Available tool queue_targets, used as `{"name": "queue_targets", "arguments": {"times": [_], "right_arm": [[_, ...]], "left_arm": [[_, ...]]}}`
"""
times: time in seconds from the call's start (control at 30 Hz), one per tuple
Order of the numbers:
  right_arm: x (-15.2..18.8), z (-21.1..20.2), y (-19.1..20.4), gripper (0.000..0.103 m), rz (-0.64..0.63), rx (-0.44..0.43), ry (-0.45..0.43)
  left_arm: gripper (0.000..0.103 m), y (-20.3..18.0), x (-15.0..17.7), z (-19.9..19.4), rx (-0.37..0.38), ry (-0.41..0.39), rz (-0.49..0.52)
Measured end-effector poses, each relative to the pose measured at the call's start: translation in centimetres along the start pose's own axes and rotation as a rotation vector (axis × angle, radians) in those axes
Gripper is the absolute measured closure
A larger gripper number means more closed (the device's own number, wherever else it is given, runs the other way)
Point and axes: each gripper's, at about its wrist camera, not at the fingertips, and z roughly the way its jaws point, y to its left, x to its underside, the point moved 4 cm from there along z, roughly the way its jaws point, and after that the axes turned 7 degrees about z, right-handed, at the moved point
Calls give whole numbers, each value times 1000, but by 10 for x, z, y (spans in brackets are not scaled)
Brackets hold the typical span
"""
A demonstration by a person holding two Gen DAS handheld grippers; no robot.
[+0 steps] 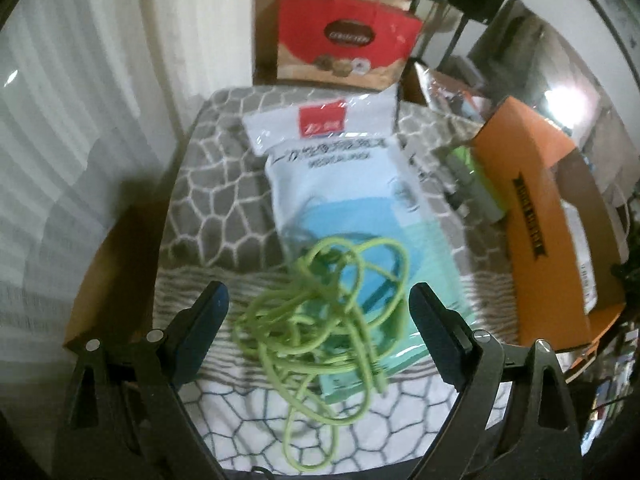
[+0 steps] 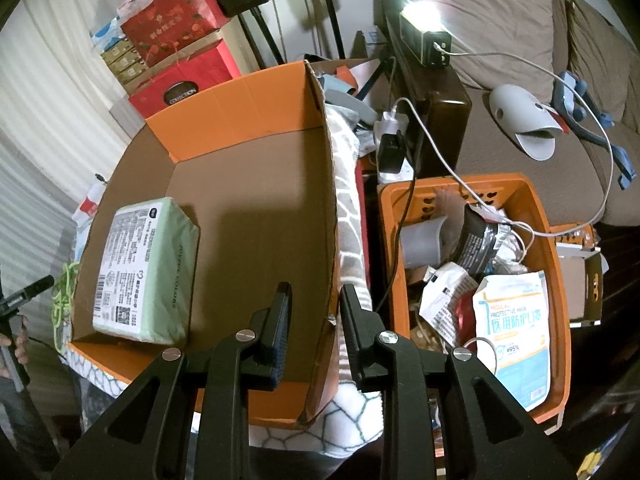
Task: Organize objects
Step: 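Move the left gripper to the lime-green cable and grasp it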
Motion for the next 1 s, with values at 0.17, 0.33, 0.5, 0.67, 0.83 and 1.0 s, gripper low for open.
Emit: {"name": "queue_targets", "arguments": {"times": [0.17, 0.33, 0.5, 0.67, 0.83, 1.0], "right_arm": [[0, 0, 0, 77, 2, -2, 0], [-1, 0, 1, 77, 0, 0, 1], [0, 0, -1, 77, -1, 2, 1], [1, 1, -1, 77, 2, -1, 0], [0, 1, -2, 78, 4, -3, 0], [0, 2, -3, 78, 5, -4, -1]], "left_arm": [[12, -2, 11, 22, -32, 61, 31], [12, -7, 19, 38, -23, 97, 41], [33, -7, 26, 44, 14, 91, 36], [50, -3, 26, 38, 44, 61, 8], [62, 12, 23, 34, 90, 42, -49], [70, 24, 20, 25, 127, 10, -100]]}}
